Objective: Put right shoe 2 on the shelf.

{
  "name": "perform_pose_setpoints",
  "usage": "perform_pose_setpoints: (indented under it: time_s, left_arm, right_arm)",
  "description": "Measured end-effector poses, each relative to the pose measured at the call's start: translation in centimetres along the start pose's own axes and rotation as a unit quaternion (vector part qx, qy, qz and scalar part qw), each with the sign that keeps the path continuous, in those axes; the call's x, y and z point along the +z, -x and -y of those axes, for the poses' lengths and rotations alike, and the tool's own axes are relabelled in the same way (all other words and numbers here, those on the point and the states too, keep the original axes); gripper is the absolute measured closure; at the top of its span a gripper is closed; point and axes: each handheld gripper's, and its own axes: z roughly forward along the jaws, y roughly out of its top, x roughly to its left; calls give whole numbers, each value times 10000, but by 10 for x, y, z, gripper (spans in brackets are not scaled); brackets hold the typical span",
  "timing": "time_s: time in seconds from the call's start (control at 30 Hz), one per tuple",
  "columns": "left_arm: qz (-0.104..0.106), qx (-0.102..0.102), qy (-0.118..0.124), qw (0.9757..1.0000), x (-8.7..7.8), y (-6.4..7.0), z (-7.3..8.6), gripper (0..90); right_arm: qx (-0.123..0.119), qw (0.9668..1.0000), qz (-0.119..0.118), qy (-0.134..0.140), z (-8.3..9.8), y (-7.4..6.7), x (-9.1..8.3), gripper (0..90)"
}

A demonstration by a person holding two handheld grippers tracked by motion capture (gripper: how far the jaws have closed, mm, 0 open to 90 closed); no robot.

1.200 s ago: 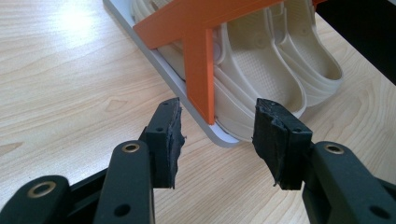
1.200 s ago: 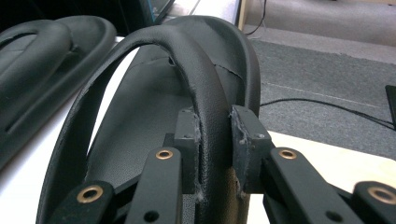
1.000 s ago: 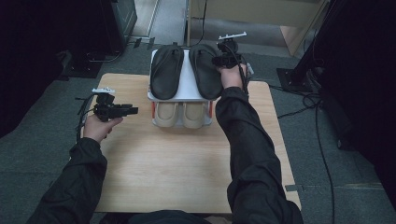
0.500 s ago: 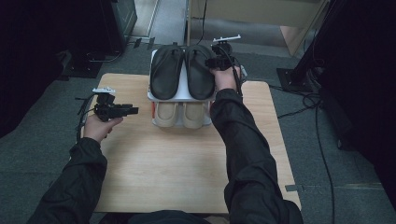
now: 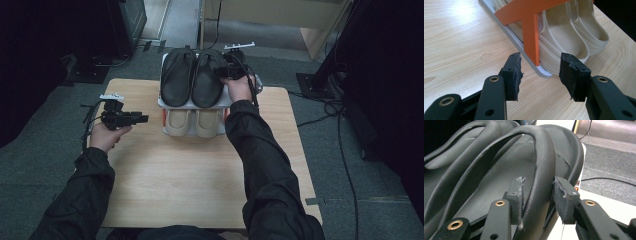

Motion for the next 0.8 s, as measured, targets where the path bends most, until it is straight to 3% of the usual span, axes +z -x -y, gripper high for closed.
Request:
perform_pose_setpoints:
  time_s: [0.23,0.4,0.8]
  left_arm:
    - [4,-3,2,10000,0,0,0,523]
    - [-4,-8,-11,10000,0,-1,1,523]
    - [-36,12,-34,10000,0,-2,1,521]
  right_arm:
    - [-126,9999,-59,47,3,4,3,569]
    - [-671,9976,-12,177,5,1,2,477]
    - [-782,9960,-370,239,8,7,-22,461]
